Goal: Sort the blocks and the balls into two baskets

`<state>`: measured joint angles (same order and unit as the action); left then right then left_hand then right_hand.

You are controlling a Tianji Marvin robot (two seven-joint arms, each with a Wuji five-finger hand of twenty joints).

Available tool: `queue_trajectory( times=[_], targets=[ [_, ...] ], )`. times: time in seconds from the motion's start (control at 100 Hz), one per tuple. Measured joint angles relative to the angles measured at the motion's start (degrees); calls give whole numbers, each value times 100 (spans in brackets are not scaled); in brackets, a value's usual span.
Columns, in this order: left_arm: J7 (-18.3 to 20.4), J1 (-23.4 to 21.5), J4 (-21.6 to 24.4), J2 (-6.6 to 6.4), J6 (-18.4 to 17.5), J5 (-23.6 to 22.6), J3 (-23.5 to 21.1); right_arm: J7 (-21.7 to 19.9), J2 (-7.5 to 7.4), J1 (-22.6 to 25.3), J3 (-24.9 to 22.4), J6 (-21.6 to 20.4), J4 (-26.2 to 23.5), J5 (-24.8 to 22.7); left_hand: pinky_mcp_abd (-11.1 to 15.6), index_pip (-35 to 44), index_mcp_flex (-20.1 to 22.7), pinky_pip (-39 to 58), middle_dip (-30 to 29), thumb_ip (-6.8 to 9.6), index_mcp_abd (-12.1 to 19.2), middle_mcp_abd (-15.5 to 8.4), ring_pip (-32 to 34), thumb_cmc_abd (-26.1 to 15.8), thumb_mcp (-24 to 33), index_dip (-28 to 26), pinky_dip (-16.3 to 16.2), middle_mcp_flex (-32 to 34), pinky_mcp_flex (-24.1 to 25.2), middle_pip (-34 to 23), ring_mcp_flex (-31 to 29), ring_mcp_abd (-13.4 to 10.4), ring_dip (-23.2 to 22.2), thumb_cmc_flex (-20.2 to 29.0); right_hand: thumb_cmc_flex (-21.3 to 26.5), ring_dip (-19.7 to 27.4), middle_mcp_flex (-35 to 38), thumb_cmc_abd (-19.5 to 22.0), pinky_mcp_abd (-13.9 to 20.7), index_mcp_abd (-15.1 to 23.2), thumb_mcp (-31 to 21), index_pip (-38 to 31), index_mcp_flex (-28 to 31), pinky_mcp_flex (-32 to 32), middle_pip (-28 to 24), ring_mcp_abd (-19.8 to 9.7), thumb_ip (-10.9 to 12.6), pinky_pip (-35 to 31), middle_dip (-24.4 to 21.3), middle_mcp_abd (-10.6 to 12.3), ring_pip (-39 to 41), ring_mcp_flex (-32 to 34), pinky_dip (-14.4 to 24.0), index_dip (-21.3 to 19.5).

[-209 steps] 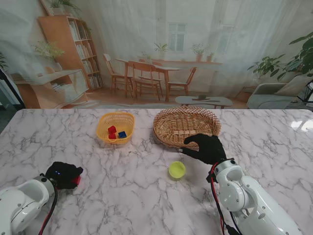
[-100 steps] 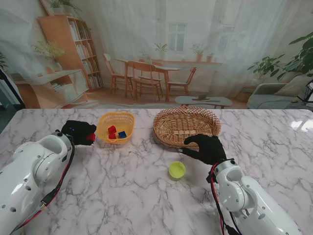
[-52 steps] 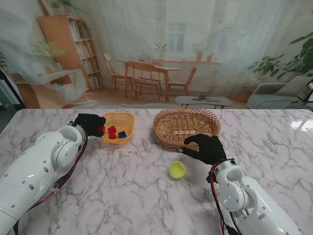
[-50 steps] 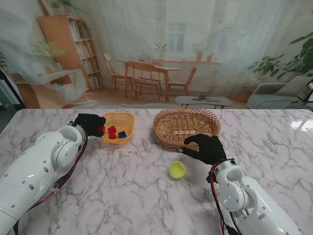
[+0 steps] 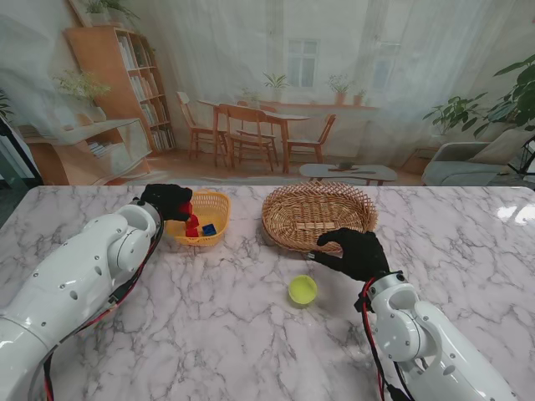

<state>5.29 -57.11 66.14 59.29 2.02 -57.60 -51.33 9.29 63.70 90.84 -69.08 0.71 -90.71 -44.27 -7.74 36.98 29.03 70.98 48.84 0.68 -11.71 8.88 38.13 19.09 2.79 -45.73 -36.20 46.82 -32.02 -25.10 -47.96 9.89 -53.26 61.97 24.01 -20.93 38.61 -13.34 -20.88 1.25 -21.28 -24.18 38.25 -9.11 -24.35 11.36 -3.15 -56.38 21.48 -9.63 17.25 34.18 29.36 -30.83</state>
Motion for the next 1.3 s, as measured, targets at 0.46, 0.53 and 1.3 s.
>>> queue_trajectory(
  times=[0.46,0.53,1.3],
  targets=[
    [-370,448,-654,103,92,323,662,-23,-4,-55,47,-6,50,-2,76,-2155,-430,-1382,-2628,0,82,165,-1447,-751,-200,1850,318,-1990,1205,1052,1440,163,1413,-447,0,0,0,0,0,0,0,0,0,0,0,0,0,0,0,0,0,0,0,0],
    [-392,449,-658,113,84,324,660,-23,-4,-56,46,-6,54,-2,4,-2442,-526,-1758,-2941,0,66,244,-1748,-751,-285,2001,514,-2252,1402,1243,1659,270,1829,-620,0,0,0,0,0,0,0,0,0,0,0,0,0,0,0,0,0,0,0,0],
    [-593,-1640,2096,46,-1317,-537,-1741,75,8,12,-63,-65,37,0,-376,-2548,-78,-2186,-3158,0,89,307,-1989,-1388,-305,1907,856,-2310,2063,1647,2152,480,2306,-1275,0,0,0,0,0,0,0,0,0,0,0,0,0,1,0,0,0,0,0,0]
  ],
)
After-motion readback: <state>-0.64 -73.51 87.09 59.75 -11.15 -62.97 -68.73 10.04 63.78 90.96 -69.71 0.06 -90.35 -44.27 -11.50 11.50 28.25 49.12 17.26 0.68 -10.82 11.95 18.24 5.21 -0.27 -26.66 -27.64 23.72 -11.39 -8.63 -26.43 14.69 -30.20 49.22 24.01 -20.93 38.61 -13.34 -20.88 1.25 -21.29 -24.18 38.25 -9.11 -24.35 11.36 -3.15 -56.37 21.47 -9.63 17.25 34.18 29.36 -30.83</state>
